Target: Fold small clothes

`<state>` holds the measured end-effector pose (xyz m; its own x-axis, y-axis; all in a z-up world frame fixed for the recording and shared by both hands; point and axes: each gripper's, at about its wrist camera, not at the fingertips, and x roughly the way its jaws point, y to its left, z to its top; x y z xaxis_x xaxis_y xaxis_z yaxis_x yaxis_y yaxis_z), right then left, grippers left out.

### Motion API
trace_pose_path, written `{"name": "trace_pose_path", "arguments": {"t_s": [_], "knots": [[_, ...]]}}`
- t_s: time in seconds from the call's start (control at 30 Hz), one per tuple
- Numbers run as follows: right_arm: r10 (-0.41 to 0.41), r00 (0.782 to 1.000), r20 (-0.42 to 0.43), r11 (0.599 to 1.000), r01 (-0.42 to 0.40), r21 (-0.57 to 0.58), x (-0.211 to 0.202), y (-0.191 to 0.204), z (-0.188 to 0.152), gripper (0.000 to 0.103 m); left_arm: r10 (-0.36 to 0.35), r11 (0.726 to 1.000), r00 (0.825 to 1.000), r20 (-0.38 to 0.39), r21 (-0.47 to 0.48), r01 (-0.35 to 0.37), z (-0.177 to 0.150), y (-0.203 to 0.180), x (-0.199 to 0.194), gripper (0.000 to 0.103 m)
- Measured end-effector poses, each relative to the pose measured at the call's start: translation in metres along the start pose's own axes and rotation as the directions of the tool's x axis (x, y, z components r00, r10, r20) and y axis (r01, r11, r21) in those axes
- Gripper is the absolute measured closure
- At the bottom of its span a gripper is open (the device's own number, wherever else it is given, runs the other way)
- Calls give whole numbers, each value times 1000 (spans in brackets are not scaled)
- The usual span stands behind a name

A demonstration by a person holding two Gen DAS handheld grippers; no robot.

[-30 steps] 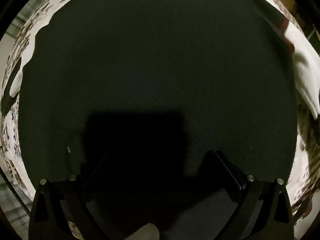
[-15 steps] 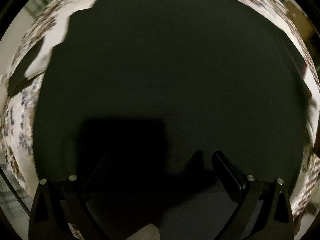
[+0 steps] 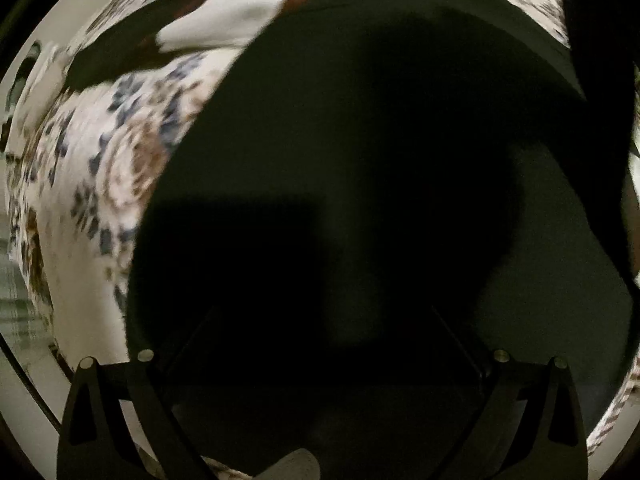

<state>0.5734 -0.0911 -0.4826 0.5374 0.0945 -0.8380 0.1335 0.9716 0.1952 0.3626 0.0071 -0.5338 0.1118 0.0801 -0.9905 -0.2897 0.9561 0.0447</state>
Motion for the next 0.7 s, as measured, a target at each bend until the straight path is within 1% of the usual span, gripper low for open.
{"name": "trace_pose_path", "arguments": {"t_s": [0.03, 0.07, 0.1, 0.2, 0.23, 0.27, 0.3, 0.33, 0.37, 0.4, 0.43, 0.47, 0.5, 0.53, 0.57, 0.6, 0.63, 0.7], "knots": [[-12, 999, -38, 1000, 11, -19, 19, 15, -7, 90, -1, 1000, 1000, -3, -9, 1, 6, 13, 4, 0], [-20, 998, -58, 999, 19, -27, 31, 19, -14, 90, 1, 1000, 1000, -7, -21, -1, 6, 21, 8, 0], [-38, 996, -77, 999, 35, -39, 49, 29, -15, 90, 1, 1000, 1000, -10, -30, -2, 3, 25, 9, 0], [-87, 990, -114, 994, 79, -71, 87, 45, -24, 90, 1, 998, 1000, -19, -56, -2, 5, 58, 18, 0], [-99, 987, -128, 993, 89, -82, 95, 48, -25, 90, -2, 998, 1000, -21, -61, 1, 11, 79, 25, 0], [-109, 982, -157, 991, 95, -96, 108, 51, -25, 89, -5, 998, 1000, -20, -66, 4, 10, 85, 26, 0], [-93, 973, -210, 992, 73, -100, 118, 55, -29, 84, -5, 998, 1000, -17, -68, 4, 12, 105, 30, 0], [-49, 967, -252, 996, 27, -88, 122, 56, -28, 80, -3, 998, 1000, -17, -69, 1, 15, 114, 33, 0], [49, 952, -303, 996, -70, -58, 125, 53, -27, 65, -6, 997, 1000, -20, -72, 5, 15, 123, 34, 0], [152, 933, -327, 985, -169, -25, 121, 49, -28, 44, -15, 997, 1000, -16, -80, 13, 16, 134, 33, 0], [233, 916, -328, 970, -243, 11, 114, 42, -26, 37, -16, 996, 1000, -10, -86, 15, 20, 142, 35, 0], [330, 893, -305, 943, -324, 73, 103, 29, -26, 36, -16, 995, 1000, 4, -98, 16, 23, 156, 32, 0], [370, 886, -279, 929, -350, 119, 92, 15, -25, 32, -16, 994, 1000, 15, -109, 18, 26, 167, 30, 0], [381, 890, -252, 923, -351, 157, 81, -1, -25, 28, -14, 991, 999, 32, -130, 18, 33, 183, 28, 0], [383, 897, -221, 919, -347, 186, 69, -18, -27, 22, -9, 988, 999, 46, -151, 16, 39, 196, 27, 0], [371, 909, -188, 920, -332, 211, 54, -38, -31, 17, -5, 983, 998, 65, -183, 17, 51, 215, 28, 0], [343, 923, -173, 927, -303, 221, 43, -53, -36, 16, -4, 978, 997, 77, -207, 20, 59, 227, 28, 0], [283, 946, -155, 945, -247, 216, 25, -74, -46, 15, 2, 961, 994, 106, -276, 28, 86, 261, 35, 0]]}}
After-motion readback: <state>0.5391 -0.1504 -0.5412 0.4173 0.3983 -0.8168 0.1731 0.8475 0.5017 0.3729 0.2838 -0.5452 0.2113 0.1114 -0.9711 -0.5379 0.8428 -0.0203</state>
